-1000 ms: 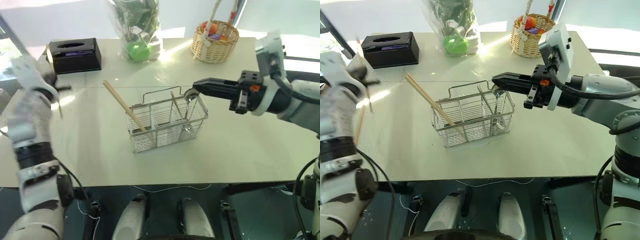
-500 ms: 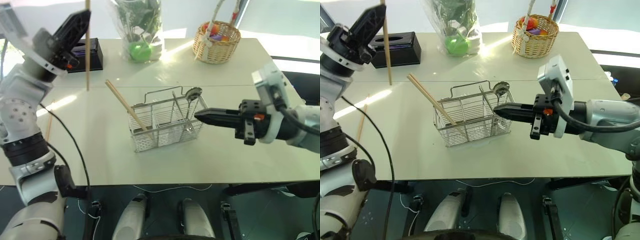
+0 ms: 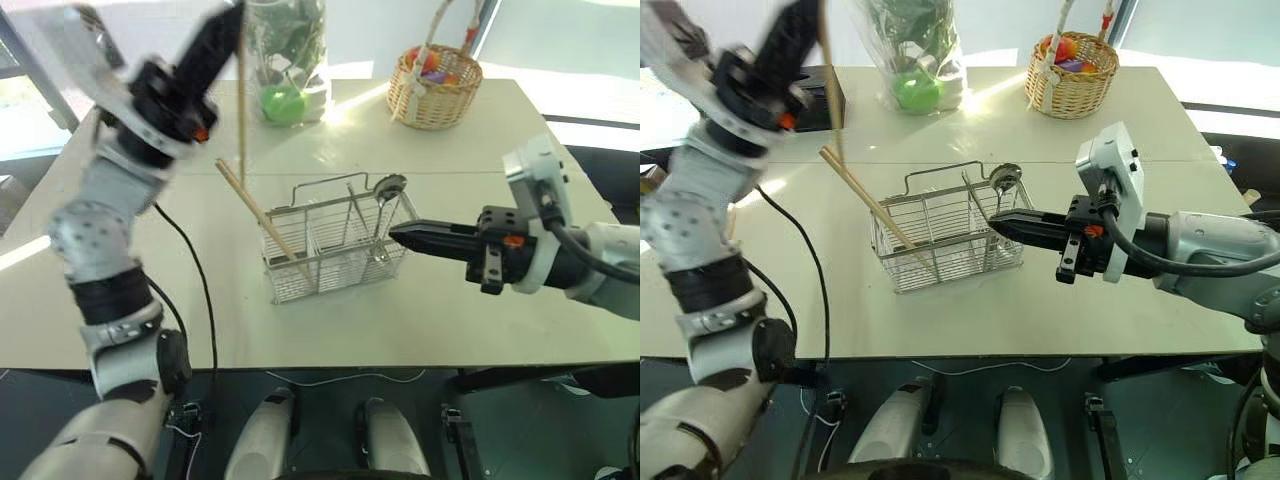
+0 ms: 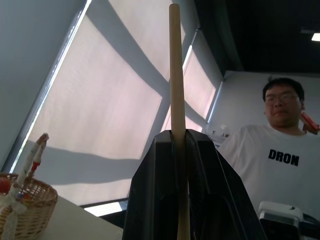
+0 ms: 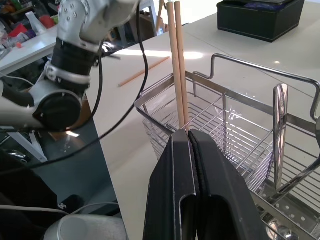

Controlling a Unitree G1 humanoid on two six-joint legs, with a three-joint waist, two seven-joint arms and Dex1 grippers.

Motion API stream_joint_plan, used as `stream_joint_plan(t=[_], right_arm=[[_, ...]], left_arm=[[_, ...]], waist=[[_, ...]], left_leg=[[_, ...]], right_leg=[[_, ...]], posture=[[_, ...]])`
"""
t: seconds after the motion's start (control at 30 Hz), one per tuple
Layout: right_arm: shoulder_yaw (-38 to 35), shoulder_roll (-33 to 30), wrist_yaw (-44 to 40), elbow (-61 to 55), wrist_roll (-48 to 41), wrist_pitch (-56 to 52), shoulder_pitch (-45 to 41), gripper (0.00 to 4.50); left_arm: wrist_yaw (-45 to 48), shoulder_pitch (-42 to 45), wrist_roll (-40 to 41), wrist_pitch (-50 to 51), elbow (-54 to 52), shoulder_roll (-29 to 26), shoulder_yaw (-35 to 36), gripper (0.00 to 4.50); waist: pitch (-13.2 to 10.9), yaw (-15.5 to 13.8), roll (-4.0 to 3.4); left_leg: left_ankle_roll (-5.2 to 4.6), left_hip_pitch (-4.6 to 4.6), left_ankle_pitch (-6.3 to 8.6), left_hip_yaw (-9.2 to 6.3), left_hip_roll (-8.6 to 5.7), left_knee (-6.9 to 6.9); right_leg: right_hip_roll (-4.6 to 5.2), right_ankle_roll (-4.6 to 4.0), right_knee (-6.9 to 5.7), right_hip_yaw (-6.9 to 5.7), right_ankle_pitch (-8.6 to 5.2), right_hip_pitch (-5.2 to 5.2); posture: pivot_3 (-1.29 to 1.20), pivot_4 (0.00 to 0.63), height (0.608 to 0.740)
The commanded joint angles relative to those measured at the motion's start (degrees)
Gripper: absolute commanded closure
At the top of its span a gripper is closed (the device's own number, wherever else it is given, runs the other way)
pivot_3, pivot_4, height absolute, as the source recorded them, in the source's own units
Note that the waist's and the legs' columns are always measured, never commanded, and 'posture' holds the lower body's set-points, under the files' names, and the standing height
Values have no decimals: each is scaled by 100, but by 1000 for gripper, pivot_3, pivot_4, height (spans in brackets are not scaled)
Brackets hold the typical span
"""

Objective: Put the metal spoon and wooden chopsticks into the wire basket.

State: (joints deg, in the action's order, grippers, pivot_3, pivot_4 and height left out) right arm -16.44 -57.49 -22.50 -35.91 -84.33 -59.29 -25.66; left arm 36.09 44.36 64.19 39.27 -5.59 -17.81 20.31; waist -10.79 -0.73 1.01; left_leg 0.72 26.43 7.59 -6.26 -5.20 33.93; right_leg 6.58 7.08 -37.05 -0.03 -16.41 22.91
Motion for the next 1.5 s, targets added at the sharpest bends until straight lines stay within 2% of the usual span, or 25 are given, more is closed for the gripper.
stream_joint_plan(t=[0.03, 0.23, 0.5, 0.83, 0.97, 1.13, 1.17, 1.33, 1.5], right_arm=[[-10, -40, 7, -58, 77, 186, -91, 4500], [81, -18, -16, -5, 180, 256, -131, 4500], [166, 41, 7, 12, 301, 337, -142, 4500], [216, 134, 16, 52, 449, 442, -166, 4500], [228, 159, 1, 79, 499, 454, -197, 4500], [238, 182, 4, 90, 548, 451, -218, 4500], [236, 185, 6, 91, 551, 450, -220, 4500], [226, 194, 15, 91, 565, 442, -204, 4500], [175, 153, -16, 90, 524, 416, -190, 4500]], left_arm=[[146, -29, -382, -474, -96, 80, -186, 4490], [273, -244, -517, -564, -180, 186, -421, 4490], [104, -267, -38, -256, -568, 176, -421, 4490], [7, -623, -37, -219, -815, 205, -595, 4490], [17, -680, -139, -302, -763, 223, -645, 2931], [65, -752, -295, -401, -709, 251, -716, 262], [24, -748, -321, -427, -707, 270, -710, 73], [-69, -544, -301, -515, -624, 260, -595, 73], [-378, 253, -209, -704, -316, -140, -32, 73]], waist=[[-2, 0, 3], [-1, 2, 2], [-2, 3, 2], [-2, 2, 2], [-2, 2, 2], [-2, 2, 2], [-2, 2, 2], [-2, 0, 2], [-3, 5, 3]], left_leg=[[0, 2, 0, 0, 0, 0], [-3, 1, 3, 1, 0, -1], [-3, 2, 3, -1, 0, -1], [-3, 2, 3, -1, 0, -1], [-3, 2, 4, 0, 0, -1], [-3, 2, 4, 0, 0, -1], [-3, 2, 4, 0, 0, -1], [-3, 2, 5, 0, 0, -1], [-3, 6, 5, -3, 0, -1]], right_leg=[[0, 0, 1, 0, 0, 1], [2, -1, 5, 0, -1, 0], [1, -1, 6, -1, -1, 1], [1, -1, 7, -1, -1, 0], [2, -2, 8, -1, -1, -1], [3, -2, 8, -1, -1, 0], [3, -2, 9, -1, -1, -1], [4, -2, 10, -2, -1, 0], [3, -2, 10, -5, -1, 2]], posture=[[0, 150, 740], [0, 150, 740], [0, 150, 740], [0, 150, 740], [0, 150, 740], [0, 150, 740], [0, 150, 740], [0, 150, 740], [0, 150, 740]])
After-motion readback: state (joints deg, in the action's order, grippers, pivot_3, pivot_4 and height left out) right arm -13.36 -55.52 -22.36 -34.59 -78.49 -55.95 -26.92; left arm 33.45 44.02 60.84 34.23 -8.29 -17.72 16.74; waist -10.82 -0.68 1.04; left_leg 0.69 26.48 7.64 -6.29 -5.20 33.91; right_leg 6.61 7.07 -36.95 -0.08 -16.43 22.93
